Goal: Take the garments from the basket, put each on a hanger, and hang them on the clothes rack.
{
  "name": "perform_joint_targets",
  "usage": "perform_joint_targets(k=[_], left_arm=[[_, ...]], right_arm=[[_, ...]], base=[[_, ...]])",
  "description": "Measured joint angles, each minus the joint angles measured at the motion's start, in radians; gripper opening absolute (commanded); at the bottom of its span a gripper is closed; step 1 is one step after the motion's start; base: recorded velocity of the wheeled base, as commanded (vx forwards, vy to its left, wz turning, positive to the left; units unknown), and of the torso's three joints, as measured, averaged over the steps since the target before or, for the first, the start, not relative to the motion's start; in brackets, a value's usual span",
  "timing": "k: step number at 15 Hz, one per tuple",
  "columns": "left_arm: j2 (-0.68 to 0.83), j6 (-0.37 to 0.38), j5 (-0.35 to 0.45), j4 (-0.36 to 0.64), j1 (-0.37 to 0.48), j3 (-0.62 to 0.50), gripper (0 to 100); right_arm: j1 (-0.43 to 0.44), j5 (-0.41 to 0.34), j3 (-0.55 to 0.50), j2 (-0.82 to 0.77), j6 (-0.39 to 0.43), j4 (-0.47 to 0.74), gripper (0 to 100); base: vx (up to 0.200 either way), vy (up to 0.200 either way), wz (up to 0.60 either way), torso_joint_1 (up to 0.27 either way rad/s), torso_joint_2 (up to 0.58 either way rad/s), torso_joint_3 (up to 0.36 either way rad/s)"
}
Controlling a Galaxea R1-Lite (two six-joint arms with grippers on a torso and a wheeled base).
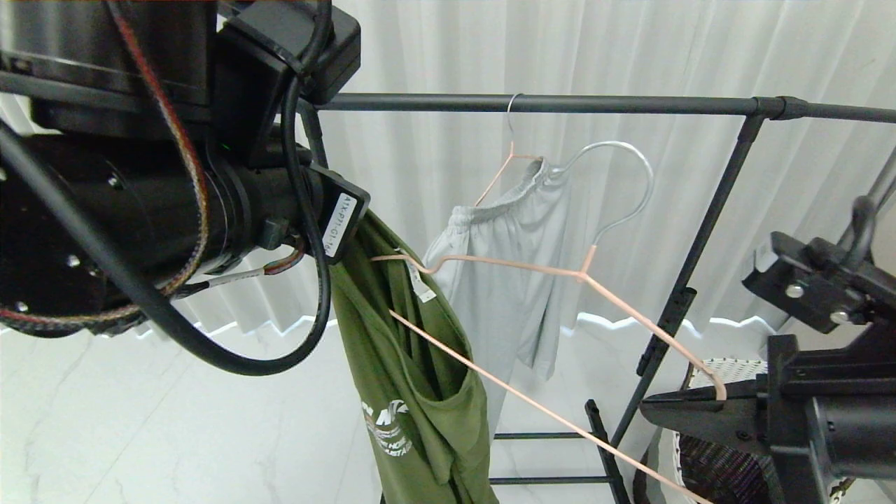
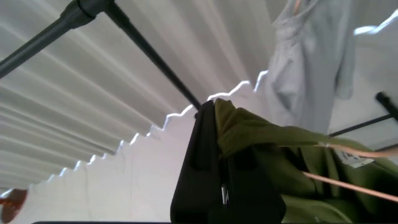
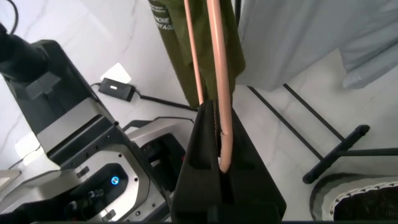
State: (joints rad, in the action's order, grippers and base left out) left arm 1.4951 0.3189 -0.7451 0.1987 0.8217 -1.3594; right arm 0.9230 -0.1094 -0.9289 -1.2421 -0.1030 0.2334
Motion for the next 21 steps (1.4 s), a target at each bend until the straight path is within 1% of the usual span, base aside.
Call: perform_joint_targets(k=[3, 6, 7, 11, 15, 17, 21], left_arm=[[-0.002, 0.001, 0.001, -0.001, -0.009, 0.009, 0], [-0.003, 0.003, 0.0, -0.001, -0.003, 0.009, 0], [-0.003, 0.003, 0.0, -0.001, 0.0, 0.009, 0], [-0.005, 0.002, 0.0, -0.001, 0.016, 0.005, 0], [-0.009, 0.002, 0.011, -0.001, 0.027, 0.004, 0], [-0.013, 0.001, 0.017, -0.001, 0.044, 0.006, 0], [-0.02, 0.004, 0.014, 0.0, 0.05, 0.009, 0]], right_arm=[[-0.001, -0.029, 0.016, 0.058, 0.009, 0.0, 0], [-0.002, -0.036, 0.015, 0.073, 0.026, -0.004, 0], [-0.002, -0.038, 0.015, 0.071, 0.029, -0.028, 0], [-0.001, -0.039, 0.014, 0.036, 0.031, -0.099, 0], [0.003, -0.071, 0.012, 0.004, 0.036, -0.104, 0], [0.002, -0.07, 0.011, -0.014, 0.051, -0.12, 0], [-0.036, -0.066, 0.001, -0.062, 0.058, -0.148, 0]], base=[[0.0, 0.0, 0.0, 0.0, 0.0, 0.0], [0.0, 0.0, 0.0, 0.0, 0.0, 0.0], [0.0, 0.0, 0.0, 0.0, 0.0, 0.0], [0.0, 0.0, 0.0, 0.0, 0.0, 0.0], [0.0, 0.0, 0.0, 0.0, 0.0, 0.0], [0.0, 0.0, 0.0, 0.0, 0.0, 0.0], [0.0, 0.0, 0.0, 0.0, 0.0, 0.0]])
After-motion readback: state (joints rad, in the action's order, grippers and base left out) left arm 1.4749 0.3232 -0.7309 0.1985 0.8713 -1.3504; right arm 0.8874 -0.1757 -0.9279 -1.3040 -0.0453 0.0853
